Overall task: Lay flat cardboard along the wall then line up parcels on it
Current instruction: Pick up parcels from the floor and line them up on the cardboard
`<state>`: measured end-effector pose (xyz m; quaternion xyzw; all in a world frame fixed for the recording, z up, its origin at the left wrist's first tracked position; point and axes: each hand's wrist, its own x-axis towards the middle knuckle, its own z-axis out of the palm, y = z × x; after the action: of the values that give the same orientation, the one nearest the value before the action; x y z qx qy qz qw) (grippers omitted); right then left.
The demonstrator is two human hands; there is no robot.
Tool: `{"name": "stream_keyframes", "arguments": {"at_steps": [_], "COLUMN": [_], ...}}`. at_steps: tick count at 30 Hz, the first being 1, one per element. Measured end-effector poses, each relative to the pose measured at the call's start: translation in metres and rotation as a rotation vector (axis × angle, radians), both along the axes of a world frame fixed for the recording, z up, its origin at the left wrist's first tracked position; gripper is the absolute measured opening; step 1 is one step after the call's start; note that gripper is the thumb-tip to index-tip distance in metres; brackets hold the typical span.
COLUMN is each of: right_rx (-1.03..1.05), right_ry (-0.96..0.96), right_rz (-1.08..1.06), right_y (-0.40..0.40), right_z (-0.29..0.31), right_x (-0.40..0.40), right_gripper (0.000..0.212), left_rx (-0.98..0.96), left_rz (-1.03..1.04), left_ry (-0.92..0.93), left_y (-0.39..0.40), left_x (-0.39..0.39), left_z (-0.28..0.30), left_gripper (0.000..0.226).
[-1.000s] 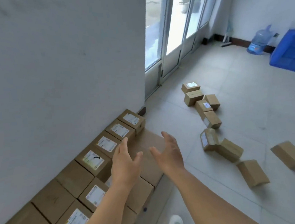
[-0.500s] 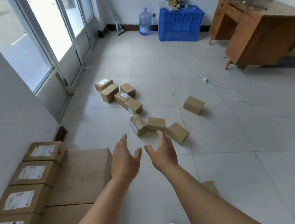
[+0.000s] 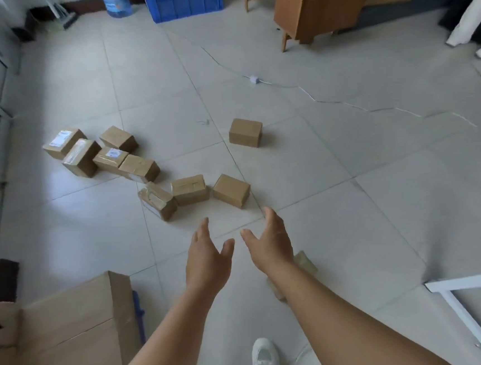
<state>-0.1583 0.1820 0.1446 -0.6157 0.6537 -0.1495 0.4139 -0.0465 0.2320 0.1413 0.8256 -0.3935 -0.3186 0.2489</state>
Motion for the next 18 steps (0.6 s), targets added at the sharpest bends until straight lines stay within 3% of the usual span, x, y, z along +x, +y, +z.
{"name": "stream_keyframes", "arguments": {"at_steps": [11,18], "right_rx": [0.228,0.386], "right_ry": [0.091,0.110], "right_rz": [-0.450,-0.576], "right_y": [-0.003,0.019], "right_z": [-0.124,-0.228], "right_x": [-0.081,-0.108], "right_gripper": [0.071,0.074], "left_rx": [0.218,0.315], "left_rz": [-0.439,-0.601], "left_ry": [0.039,0.028], "left_y": [-0.062,-0.072], "left_x": [-0.074,-0.095], "left_z": [-0.129,-0.230], "left_gripper": [0.079,0.083]}}
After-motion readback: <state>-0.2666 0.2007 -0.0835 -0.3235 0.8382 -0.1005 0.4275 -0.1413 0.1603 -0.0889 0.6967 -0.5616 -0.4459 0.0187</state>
